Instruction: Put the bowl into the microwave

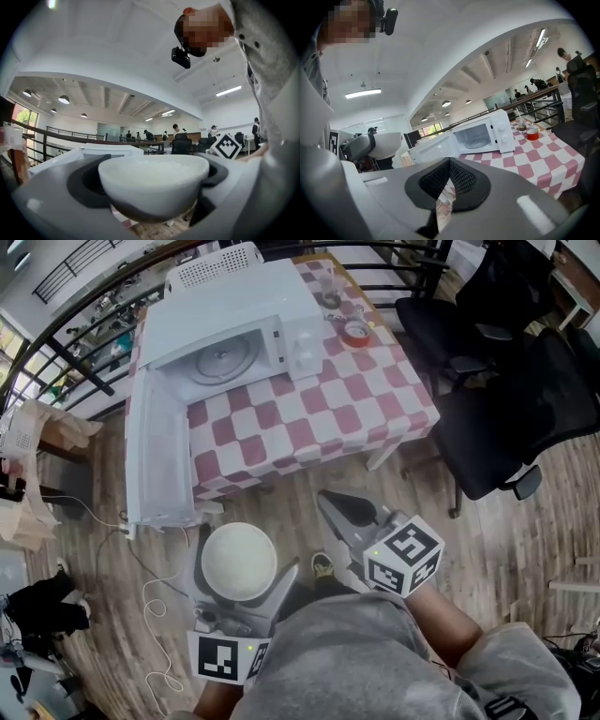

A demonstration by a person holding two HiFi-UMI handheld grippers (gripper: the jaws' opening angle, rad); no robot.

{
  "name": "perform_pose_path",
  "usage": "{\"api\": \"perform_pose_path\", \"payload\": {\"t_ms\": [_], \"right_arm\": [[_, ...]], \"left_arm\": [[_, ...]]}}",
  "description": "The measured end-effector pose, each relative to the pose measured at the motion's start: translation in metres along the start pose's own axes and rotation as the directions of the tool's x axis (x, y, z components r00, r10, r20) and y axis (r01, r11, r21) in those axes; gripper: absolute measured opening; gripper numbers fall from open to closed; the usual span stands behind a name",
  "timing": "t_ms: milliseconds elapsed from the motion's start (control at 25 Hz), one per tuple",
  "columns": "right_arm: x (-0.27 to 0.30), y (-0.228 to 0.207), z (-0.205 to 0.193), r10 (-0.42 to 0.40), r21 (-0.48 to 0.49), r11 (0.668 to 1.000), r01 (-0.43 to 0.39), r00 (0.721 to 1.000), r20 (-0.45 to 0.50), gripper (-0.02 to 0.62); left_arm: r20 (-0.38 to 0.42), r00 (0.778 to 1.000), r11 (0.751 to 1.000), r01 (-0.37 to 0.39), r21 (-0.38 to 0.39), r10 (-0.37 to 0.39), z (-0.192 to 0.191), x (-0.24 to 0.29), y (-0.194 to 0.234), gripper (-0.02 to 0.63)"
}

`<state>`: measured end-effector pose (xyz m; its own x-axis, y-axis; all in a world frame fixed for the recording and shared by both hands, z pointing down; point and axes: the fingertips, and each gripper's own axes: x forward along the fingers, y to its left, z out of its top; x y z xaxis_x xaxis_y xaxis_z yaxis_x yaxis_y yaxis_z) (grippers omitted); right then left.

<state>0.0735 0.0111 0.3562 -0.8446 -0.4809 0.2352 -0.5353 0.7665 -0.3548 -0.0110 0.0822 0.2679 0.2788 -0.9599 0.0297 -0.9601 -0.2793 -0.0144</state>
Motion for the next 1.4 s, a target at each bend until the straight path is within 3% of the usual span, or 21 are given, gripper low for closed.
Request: {"api": "perform_pose_path", "payload": {"t_ms": [880,1400], "right_arm": [[-0.004,-0.012,0.01,-0.024,-0.001,1.0,0.024,0.999,0.027,-0.002],[0.03,-0.003,0.013,-0.049,-0.016,0.999,0.049,0.999,-0.002,-0.002]], "left_arm": [[-0.017,0.998,0.999,0.053,0.0,-0.053,-0.002,0.019,-0.013,0.541],[-0.002,0.996,0.995,0.093,-0.036,-0.093,-0.005,0.025,0.02,0.541]]}}
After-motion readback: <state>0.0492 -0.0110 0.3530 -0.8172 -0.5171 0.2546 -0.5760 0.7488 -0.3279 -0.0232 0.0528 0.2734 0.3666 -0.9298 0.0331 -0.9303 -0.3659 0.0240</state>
